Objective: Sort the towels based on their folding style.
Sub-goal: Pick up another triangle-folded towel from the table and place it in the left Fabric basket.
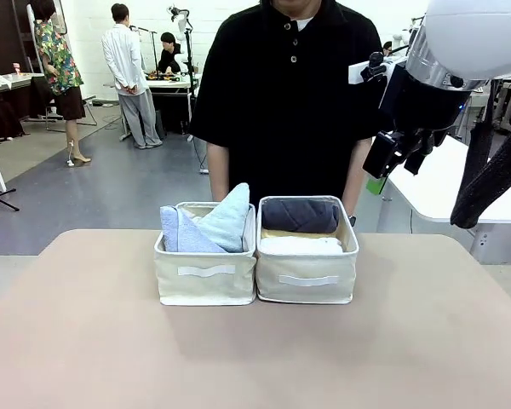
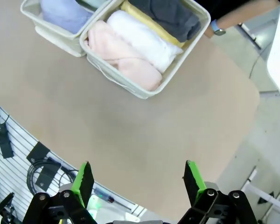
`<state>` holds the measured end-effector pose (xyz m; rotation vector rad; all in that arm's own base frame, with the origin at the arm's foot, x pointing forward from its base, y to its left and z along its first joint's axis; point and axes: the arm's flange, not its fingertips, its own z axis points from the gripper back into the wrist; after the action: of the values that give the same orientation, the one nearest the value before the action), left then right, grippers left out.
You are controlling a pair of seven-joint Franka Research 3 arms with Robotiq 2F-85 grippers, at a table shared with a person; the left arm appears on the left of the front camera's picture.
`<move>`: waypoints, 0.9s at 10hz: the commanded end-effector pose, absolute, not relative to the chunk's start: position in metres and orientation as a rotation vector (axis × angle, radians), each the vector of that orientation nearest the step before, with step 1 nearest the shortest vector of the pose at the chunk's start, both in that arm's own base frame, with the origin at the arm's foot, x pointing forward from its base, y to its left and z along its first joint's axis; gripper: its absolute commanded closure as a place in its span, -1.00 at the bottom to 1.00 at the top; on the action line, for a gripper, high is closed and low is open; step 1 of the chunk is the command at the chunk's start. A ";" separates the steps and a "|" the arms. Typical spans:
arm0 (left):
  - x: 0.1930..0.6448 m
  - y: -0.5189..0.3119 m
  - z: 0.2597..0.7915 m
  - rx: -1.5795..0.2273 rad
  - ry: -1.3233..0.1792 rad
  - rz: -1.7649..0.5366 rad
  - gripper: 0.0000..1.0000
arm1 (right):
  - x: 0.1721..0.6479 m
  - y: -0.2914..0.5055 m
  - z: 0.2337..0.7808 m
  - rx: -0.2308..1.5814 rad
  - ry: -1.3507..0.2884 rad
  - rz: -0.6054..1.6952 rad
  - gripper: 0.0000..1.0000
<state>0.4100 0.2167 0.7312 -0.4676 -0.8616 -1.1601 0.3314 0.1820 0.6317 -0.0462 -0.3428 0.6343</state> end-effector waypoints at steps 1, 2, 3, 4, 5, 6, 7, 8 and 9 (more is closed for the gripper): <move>0.409 0.215 0.731 -0.469 -0.867 -1.160 -1.00 | 0.333 0.183 0.630 -0.050 -0.332 0.644 -1.00; 0.409 0.215 0.731 -0.469 -0.867 -1.160 -1.00 | 0.331 0.182 0.632 -0.046 -0.343 0.634 -1.00; 0.409 0.215 0.731 -0.469 -0.867 -1.160 -1.00 | 0.324 0.153 0.654 0.108 -0.222 0.814 -1.00; 0.409 0.215 0.731 -0.469 -0.867 -1.160 -1.00 | 0.323 0.110 0.679 0.244 -0.259 0.852 -1.00; 0.409 0.215 0.731 -0.469 -0.867 -1.160 -1.00 | 0.323 0.066 0.695 0.399 -0.311 0.914 -1.00; 0.409 0.215 0.731 -0.469 -0.867 -1.160 -1.00 | 0.326 0.020 0.705 0.471 -0.421 0.903 -1.00; 0.409 0.215 0.731 -0.469 -0.867 -1.160 -1.00 | 0.325 -0.027 0.710 0.578 -0.551 0.886 -1.00; 0.409 0.215 0.731 -0.469 -0.867 -1.160 -1.00 | 0.322 -0.063 0.705 0.679 -0.623 0.878 -1.00; 0.409 0.215 0.731 -0.469 -0.867 -1.160 -1.00 | 0.320 -0.094 0.691 0.717 -0.714 0.845 -1.00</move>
<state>0.4101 0.2167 0.7311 -0.4677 -0.8615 -1.1600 0.3104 -0.0946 0.7111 0.6269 -0.6867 0.8464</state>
